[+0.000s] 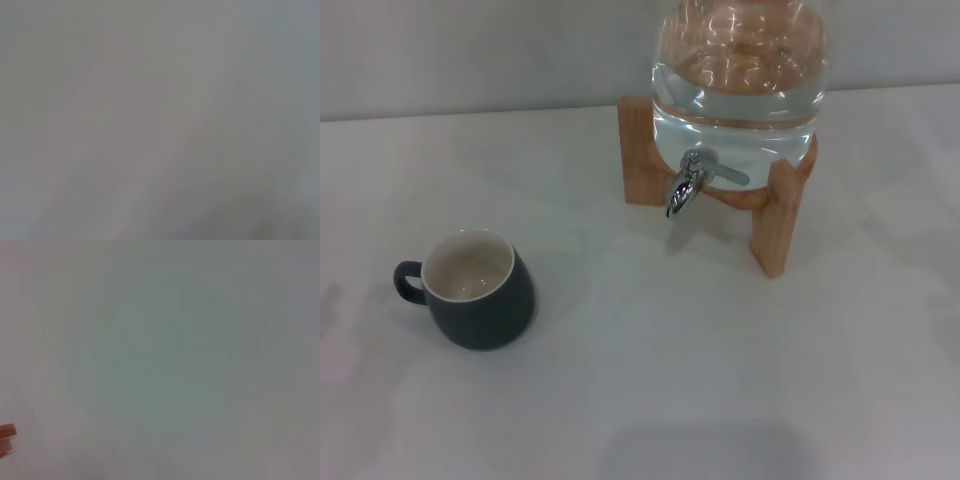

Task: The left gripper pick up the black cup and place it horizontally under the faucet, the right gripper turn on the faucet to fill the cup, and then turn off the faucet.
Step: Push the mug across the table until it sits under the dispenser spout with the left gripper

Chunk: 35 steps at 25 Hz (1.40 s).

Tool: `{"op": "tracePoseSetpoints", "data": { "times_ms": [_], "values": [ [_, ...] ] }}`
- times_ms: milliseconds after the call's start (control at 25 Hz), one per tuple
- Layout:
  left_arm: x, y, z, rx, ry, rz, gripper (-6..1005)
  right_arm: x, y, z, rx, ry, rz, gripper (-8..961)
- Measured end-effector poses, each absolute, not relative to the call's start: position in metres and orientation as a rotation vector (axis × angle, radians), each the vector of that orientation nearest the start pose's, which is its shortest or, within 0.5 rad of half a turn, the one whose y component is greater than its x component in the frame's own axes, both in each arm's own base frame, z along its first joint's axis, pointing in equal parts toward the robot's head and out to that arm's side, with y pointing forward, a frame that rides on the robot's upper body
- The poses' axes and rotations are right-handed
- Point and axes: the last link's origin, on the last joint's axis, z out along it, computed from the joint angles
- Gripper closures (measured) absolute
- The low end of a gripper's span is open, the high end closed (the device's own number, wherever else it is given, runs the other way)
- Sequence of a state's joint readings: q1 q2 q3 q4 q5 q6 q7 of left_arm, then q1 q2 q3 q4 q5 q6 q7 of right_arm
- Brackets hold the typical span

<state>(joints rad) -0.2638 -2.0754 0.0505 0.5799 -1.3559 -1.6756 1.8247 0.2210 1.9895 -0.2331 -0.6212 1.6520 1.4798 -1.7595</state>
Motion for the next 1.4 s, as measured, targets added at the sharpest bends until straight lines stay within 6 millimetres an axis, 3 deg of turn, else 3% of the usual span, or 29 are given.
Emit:
{"op": "tracePoseSetpoints", "data": {
  "times_ms": [160, 720, 1400],
  "values": [
    [-0.363, 0.249, 0.085, -1.829, -0.82, -1.112, 129, 0.387, 0.262, 0.159, -1.607, 0.816, 1.049, 107],
    [-0.359, 0.247, 0.02, -1.835, -0.687, -0.995, 131, 0.387, 0.263, 0.159, -1.606, 0.816, 1.047, 107],
    [-0.363, 0.245, -0.008, -1.806, -0.717, -0.892, 132, 0.389, 0.263, 0.164, -1.603, 0.812, 1.035, 107]
  ]
}}
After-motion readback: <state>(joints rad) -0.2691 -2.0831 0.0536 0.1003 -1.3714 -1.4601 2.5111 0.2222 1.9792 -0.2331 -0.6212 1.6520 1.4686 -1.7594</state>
